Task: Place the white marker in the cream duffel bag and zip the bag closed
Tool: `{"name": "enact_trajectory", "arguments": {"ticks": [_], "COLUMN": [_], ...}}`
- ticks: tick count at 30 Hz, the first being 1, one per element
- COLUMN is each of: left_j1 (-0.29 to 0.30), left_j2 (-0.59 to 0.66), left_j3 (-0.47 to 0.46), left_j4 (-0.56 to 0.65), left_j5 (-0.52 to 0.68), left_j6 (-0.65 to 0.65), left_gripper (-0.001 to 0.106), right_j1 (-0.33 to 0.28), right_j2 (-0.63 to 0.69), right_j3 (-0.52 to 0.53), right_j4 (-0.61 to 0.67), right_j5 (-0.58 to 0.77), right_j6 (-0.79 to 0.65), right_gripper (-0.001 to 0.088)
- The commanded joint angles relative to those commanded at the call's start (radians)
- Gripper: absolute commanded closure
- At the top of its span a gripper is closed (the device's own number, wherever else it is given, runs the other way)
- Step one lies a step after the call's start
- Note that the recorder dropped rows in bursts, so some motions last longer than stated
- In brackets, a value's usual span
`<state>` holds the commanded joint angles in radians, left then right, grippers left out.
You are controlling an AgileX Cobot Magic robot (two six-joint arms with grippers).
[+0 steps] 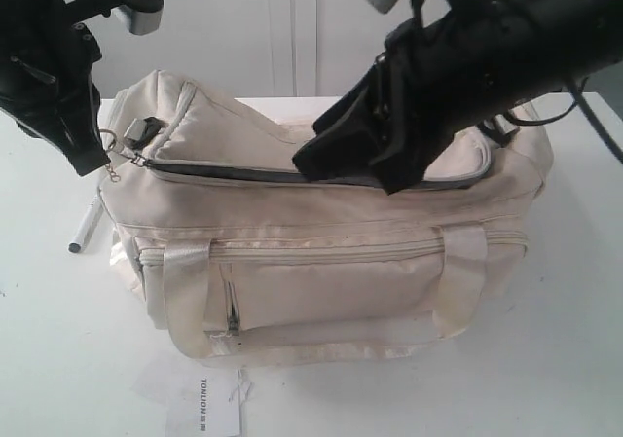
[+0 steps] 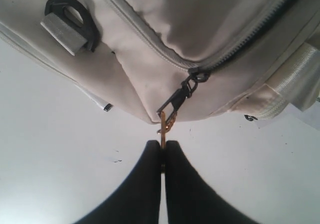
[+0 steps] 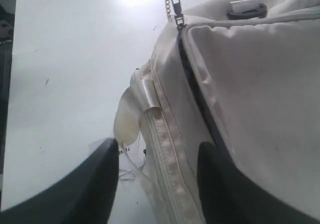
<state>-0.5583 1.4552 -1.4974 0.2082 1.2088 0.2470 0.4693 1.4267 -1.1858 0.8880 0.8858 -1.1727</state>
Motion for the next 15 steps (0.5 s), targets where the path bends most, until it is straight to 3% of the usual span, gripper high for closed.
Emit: {"name": "enact_trajectory", "arguments": {"ticks": [9,15], "left_j1": [0.0,0.0], "left_j2": [0.0,0.0], "left_j3": [0.0,0.0], "left_j4": [-0.011,-0.011], "left_j5": [-0.008,-0.002], "left_j6": [0.004,0.006], "left_gripper": [0.105,0.105], "right_j1": [0.161,0.187], "right_j2": [0.143,0.219], "right_j3": [-0.061,-0.097], "right_j4": [-0.033,-0.071], "right_j5": [-0.248,-0.335], "right_j6": [-0.035,-0.044], "right_gripper": [0.0379,0.0381]}}
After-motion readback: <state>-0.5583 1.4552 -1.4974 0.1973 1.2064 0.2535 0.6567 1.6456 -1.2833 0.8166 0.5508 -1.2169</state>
